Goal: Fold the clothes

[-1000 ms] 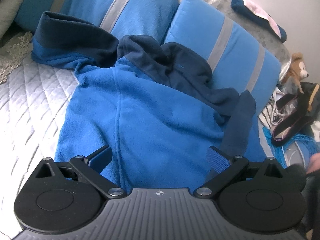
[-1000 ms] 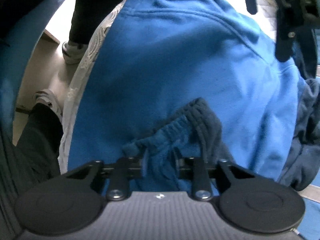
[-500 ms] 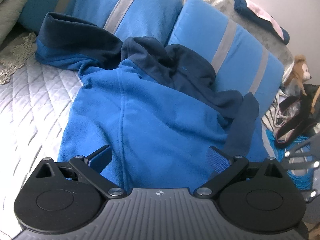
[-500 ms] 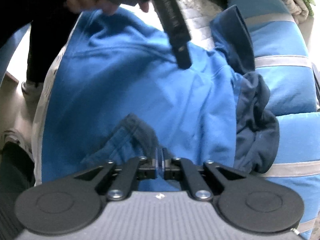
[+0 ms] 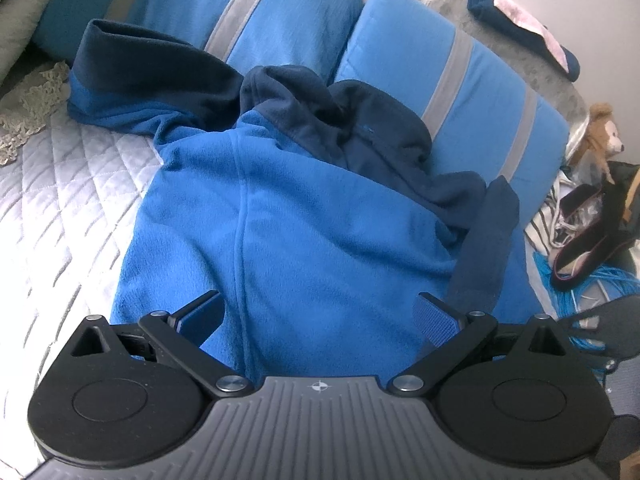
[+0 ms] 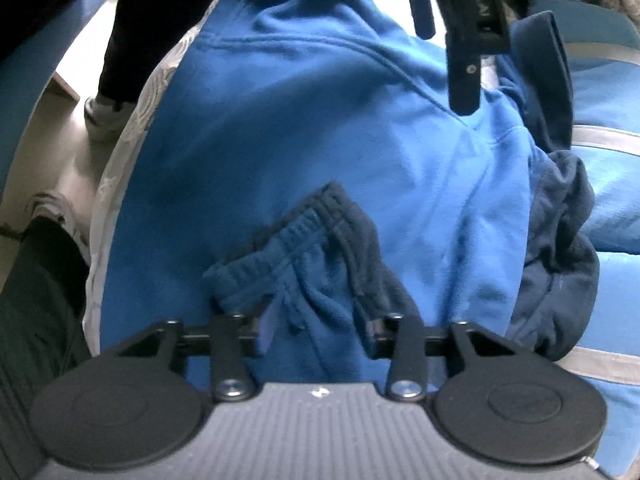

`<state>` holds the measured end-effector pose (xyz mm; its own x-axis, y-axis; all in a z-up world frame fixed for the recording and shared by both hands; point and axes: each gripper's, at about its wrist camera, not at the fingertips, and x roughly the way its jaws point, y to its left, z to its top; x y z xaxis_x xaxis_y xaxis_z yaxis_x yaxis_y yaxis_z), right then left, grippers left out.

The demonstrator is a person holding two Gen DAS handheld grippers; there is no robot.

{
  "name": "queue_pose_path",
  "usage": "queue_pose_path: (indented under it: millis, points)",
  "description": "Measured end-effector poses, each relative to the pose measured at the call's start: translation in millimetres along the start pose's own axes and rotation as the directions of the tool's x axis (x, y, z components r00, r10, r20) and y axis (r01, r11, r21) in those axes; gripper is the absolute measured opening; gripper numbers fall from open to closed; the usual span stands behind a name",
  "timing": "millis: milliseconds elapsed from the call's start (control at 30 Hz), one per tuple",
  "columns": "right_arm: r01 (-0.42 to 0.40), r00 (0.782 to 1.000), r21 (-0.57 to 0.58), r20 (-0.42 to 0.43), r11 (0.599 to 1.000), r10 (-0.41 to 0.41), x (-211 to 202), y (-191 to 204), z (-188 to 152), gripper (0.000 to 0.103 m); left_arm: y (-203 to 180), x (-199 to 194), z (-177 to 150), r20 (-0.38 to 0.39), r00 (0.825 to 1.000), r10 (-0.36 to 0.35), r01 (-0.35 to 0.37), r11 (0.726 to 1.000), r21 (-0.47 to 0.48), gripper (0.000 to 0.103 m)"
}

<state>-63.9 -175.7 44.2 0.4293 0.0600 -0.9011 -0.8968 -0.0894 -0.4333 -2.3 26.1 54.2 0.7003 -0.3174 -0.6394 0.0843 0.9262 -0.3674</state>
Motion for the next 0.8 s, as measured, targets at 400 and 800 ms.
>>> queue_pose_path:
  millis: [400,800]
  points:
    - [-0.001,0.999,-0.075,-0.049,0.997,-0.003,14.9,10.4,1.6,0.002,0.4,2.0,-1.1,-0.014,1.000,0.004,-0.004,1.000,-0.005,0.103]
    - [0.315,0.936,0.240,0.080,0.918,-0.342,-24.1,-59.0,4.1,0.000,10.8,-8.6,3.5,0.065,0.998,0.023,-0.018,0.997,-0.077,0.103]
